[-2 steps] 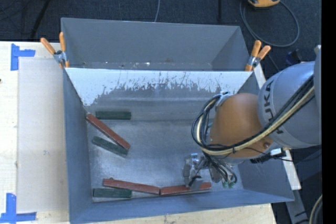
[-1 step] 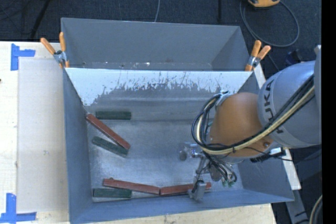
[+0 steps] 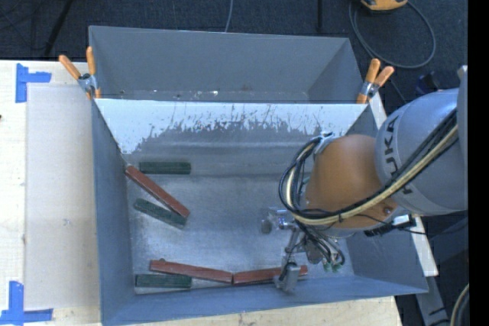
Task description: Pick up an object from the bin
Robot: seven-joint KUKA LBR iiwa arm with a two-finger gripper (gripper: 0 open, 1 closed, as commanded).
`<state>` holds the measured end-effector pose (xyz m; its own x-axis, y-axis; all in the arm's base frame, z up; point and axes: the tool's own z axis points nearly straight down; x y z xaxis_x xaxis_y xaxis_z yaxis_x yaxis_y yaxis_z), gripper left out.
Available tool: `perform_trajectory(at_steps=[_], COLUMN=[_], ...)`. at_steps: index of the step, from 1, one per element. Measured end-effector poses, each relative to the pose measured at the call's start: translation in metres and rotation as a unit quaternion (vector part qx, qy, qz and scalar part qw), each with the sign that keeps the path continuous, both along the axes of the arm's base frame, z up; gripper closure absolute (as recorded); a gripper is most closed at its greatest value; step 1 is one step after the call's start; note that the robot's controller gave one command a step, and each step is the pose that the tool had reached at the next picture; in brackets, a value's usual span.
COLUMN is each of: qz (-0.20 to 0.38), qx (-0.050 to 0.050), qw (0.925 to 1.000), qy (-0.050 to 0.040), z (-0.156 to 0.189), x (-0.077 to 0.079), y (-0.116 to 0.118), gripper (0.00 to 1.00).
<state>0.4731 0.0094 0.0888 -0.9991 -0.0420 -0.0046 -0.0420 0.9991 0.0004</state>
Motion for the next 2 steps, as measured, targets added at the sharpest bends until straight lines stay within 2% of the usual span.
perform_trajectory(at_steps=[1,2], qz=[0.154,0.154], qx=[-0.001,-0.001], qw=[0.9880,0.9880], qy=[0.0041,-0.0013], z=[-0.0175,-0.0184], x=[0.0104,0.0122], y=[-0.0521,-0.0508], gripper=[1.00,0.00])
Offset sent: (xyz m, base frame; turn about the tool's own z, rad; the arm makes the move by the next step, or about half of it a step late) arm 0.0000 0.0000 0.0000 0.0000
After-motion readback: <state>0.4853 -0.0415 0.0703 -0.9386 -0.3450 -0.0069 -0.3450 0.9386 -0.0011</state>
